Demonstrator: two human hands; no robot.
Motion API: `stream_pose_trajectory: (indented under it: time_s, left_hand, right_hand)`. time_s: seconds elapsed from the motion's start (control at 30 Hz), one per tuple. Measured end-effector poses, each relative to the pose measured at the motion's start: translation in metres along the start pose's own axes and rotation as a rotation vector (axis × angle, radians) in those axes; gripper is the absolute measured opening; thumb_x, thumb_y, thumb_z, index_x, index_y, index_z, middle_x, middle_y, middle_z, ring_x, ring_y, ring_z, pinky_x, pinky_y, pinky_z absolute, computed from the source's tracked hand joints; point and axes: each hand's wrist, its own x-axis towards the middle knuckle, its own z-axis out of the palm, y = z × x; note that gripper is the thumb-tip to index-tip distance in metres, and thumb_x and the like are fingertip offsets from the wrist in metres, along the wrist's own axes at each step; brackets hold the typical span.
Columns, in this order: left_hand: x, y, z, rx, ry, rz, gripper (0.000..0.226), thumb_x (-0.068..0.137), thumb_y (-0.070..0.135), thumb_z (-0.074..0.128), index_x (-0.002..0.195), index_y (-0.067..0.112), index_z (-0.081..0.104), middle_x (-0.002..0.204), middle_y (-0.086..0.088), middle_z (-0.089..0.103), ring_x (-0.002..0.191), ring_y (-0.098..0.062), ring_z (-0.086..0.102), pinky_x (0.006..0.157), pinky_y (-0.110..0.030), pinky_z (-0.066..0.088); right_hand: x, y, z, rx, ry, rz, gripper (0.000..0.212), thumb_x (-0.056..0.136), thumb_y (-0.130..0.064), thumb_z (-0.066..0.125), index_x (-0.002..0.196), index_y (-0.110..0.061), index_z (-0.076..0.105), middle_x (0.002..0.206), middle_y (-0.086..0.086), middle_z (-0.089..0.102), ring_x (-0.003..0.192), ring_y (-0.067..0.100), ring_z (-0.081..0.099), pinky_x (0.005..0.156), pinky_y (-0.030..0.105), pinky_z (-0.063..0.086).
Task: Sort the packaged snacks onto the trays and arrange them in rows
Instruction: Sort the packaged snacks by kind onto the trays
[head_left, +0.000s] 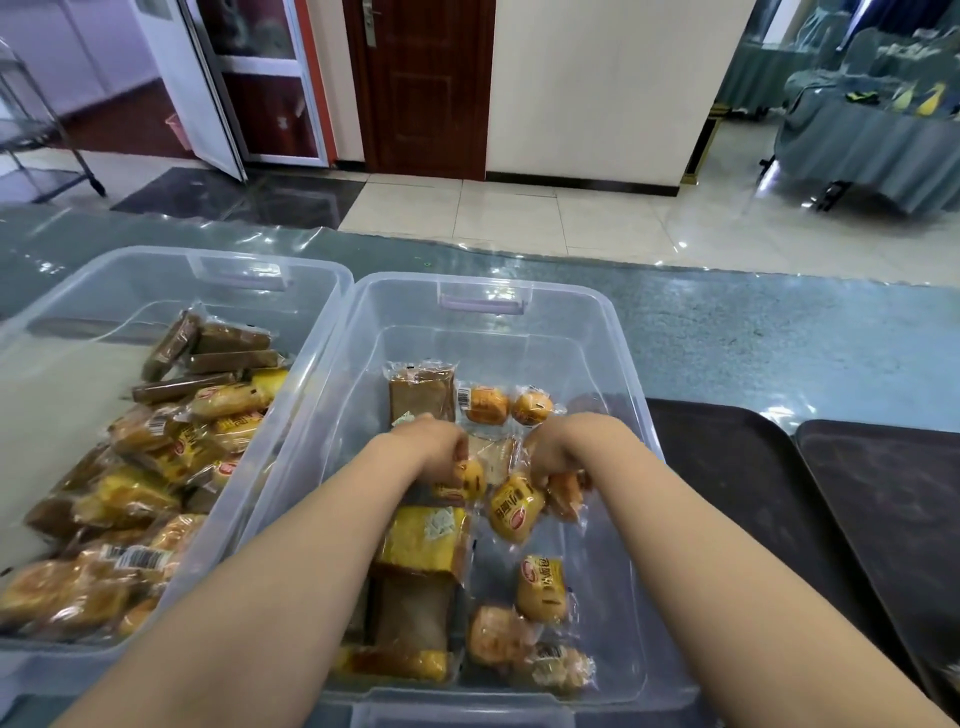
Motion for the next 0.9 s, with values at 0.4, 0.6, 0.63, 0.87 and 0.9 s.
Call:
stream_pose_trajectory:
  time_s: [0.4, 0.6, 0.63, 0.87, 0.9]
  left_hand:
    - [-0.031, -0.025, -0.062, -0.347, -0.118, -0.089, 0.035, 0.081, 0.045, 0.075, 0.106, 0.023, 0.065, 0.105, 0.006, 0.066, 0.099, -0.015, 0.063, 0.086, -0.031, 0.051]
    - [-0.026, 0.026, -0.026, -0.358, -0.414, 0.134, 0.035, 0.085, 0.043, 0.071, 0.108, 0.017, 0.067, 0.101, 0.003, 0.067, 0.088, -0.011, 0.062, 0.077, -0.026, 0.053]
    - [-0.024, 0.044, -0.012, -0.305, -0.433, 0.186, 0.038, 0.088, 0.042, 0.068, 0.114, 0.014, 0.065, 0.108, 0.000, 0.066, 0.094, -0.014, 0.062, 0.080, -0.029, 0.051]
    - [-0.024, 0.084, 0.043, -0.398, -0.506, 0.182, 0.057, 0.091, 0.046, 0.061, 0.139, 0.019, 0.045, 0.139, -0.003, 0.050, 0.121, -0.019, 0.050, 0.104, -0.035, 0.043]
    - [-0.024, 0.086, 0.044, -0.410, -0.544, 0.171, 0.064, 0.090, 0.048, 0.062, 0.144, 0.022, 0.038, 0.144, -0.002, 0.045, 0.127, -0.021, 0.047, 0.107, -0.038, 0.041]
  right_hand:
    - [0.005, 0.012, -0.008, 0.156, 0.706, 0.038, 0.042, 0.084, -0.019, 0.055, 0.122, -0.010, 0.043, 0.111, 0.010, 0.061, 0.099, 0.034, 0.062, 0.078, 0.039, 0.052]
    - [0.005, 0.016, -0.014, 0.334, 0.887, -0.013, 0.043, 0.090, -0.021, 0.048, 0.128, -0.005, 0.036, 0.114, 0.014, 0.061, 0.101, 0.036, 0.061, 0.072, 0.037, 0.042]
    - [0.004, 0.016, -0.014, 0.349, 0.909, -0.028, 0.041, 0.091, -0.021, 0.046, 0.128, -0.005, 0.036, 0.116, 0.015, 0.059, 0.104, 0.036, 0.060, 0.072, 0.037, 0.039]
    - [0.007, 0.018, -0.013, 0.335, 0.959, -0.039, 0.053, 0.094, -0.024, 0.043, 0.139, -0.002, 0.028, 0.121, 0.016, 0.057, 0.106, 0.036, 0.059, 0.073, 0.037, 0.037]
    - [0.008, 0.018, -0.014, 0.339, 0.964, -0.040, 0.052, 0.094, -0.025, 0.043, 0.138, -0.003, 0.029, 0.119, 0.016, 0.058, 0.104, 0.036, 0.060, 0.072, 0.037, 0.038]
